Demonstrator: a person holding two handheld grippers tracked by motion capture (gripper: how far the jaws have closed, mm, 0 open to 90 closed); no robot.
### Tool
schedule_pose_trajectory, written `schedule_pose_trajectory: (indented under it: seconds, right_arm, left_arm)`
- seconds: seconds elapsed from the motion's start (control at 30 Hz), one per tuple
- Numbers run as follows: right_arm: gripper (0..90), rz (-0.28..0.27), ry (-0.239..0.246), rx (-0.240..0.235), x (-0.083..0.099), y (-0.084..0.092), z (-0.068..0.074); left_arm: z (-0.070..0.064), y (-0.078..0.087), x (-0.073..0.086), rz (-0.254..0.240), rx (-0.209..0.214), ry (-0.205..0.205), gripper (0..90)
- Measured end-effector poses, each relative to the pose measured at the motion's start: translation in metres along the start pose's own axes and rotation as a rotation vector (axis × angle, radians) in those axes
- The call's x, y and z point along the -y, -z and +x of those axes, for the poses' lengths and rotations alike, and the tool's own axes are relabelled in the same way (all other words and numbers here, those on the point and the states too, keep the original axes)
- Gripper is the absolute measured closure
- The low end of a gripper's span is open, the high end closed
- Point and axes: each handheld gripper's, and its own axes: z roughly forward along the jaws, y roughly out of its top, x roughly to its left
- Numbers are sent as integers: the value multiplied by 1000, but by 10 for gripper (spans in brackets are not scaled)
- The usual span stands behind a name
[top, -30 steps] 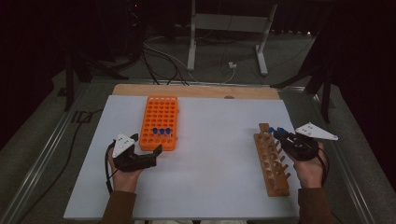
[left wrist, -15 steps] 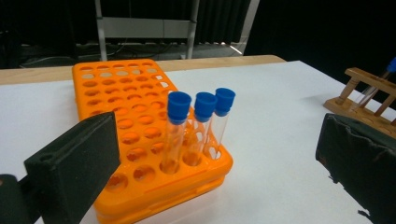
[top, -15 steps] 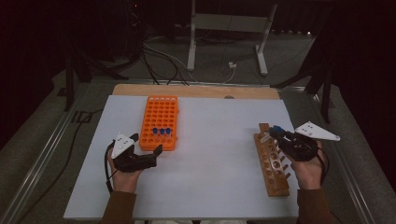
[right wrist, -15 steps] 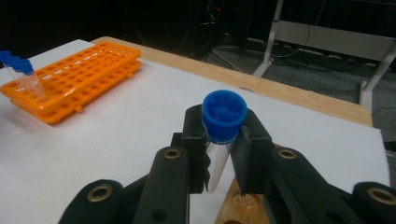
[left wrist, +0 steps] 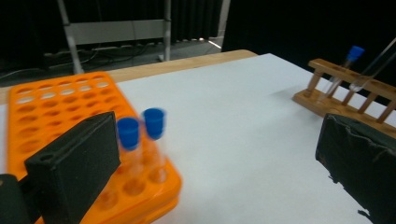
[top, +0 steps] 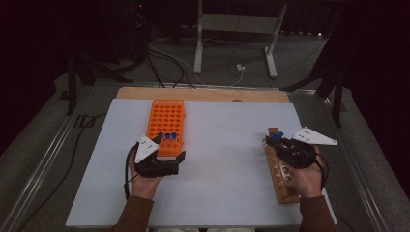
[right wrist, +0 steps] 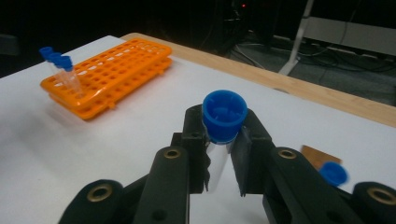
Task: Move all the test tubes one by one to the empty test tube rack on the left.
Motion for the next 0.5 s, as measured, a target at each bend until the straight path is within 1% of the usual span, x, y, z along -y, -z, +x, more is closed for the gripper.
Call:
schedule_pose_trajectory:
  seconds: [0.1,0.2,0.27,0.4,0.5]
  right_arm:
    - [770,4,-5,-22,0,-3,5]
    - [770,11,2,-32,0,-7,9]
    - [769,19,3,-42,0,-9,12]
    - [770,24,-3,-59,0,-13,16]
    - [770,25,-6,-71,0,-14,19]
  left_arm:
    - [-7,-8,-2,3,17,-11,8]
    - [-15,-15,-5,2,31,-17,8]
    - [-20,-20,-7,12,30,-41,8]
    - [-31,-32,-8,28,42,-73,9]
    - [-38,-41,-8,39,58,-81,9]
